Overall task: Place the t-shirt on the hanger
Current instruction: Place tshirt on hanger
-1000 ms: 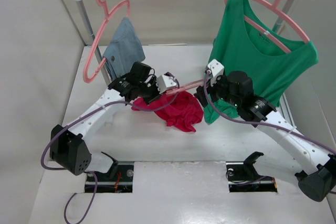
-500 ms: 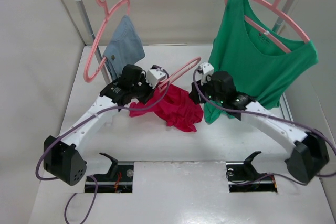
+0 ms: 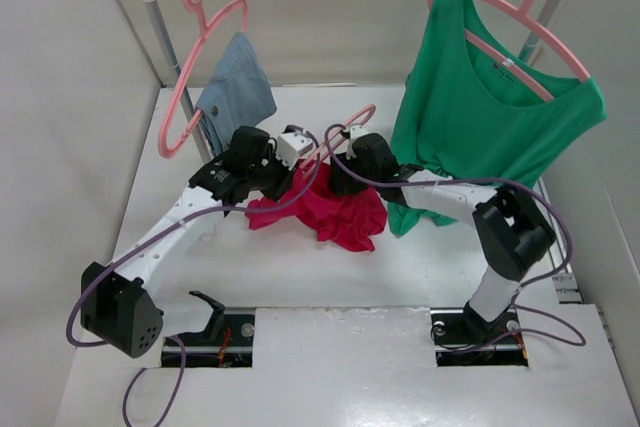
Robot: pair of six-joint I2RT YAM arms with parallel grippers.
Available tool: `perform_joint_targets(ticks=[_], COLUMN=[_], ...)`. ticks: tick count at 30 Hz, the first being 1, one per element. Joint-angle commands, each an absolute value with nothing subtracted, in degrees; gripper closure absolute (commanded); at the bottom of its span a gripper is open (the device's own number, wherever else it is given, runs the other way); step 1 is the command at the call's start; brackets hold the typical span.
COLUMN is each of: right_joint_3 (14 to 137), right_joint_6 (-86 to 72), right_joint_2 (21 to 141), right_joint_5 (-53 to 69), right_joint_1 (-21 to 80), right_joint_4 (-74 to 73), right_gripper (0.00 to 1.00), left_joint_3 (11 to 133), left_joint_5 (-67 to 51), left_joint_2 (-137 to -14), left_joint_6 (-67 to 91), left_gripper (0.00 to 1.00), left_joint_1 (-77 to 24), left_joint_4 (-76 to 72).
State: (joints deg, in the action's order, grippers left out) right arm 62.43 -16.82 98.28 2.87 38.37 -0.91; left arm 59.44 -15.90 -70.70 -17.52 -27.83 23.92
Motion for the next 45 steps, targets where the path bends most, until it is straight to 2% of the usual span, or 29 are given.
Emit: perform_joint_targets(ticks=[1,5,6,12,21,25,33,37,45], right_joint_3=[65.74,63.82,61.2,55.81,49.4,48.87,54.22,57.2,63.28], right_joint_6=[-18.46,-21.0,-21.7,-23.38,-22.86,-19.7,-6.16,-0.27,11.24], right_joint_2=[102.38,103.28,101.1,91.33,78.41,75.51,69.08,68.47,75.67], right_joint_5=[0.97,-2.8,-3.77,-8.61,-8.61,-7.3,-6.25,0.77,15.97], right_joint_1=[38.58,37.89,36.84,31.83,18.2,13.54,19.85,24.33,33.13], right_joint_4=[1.42,-1.67,-1.67,-2.29,-5.35,-6.06,-9.48,-10.63,-11.24], right_gripper=[0.4,0.77,0.99,1.0,1.0,1.0,1.0,1.0,1.0], left_joint_3=[59.24,59.24,59.24,57.4,53.96,53.44,56.85,60.37,66.18], left_joint_5=[-16.87,-16.88,-17.75,-22.41,-32.6,-30.26,-14.51,-16.08,-22.93], left_joint_2=[-68.2,-67.68,-67.68,-65.83,-59.85,-60.56,-70.57,-73.82,-74.36], left_joint_6=[-16.17,-16.17,-16.17,-24.24,-45.94,-47.37,-42.63,-43.24,-50.88], left_gripper=[1.0,1.0,1.0,1.0,1.0,1.0,1.0,1.0,1.0], left_joint_1=[-27.33,-25.94,-25.41,-24.52,-23.99,-23.99,-26.19,-26.72,-32.08], left_joint_4=[21.09,21.7,22.23,24.78,34.18,35.68,31.82,32.34,36.91])
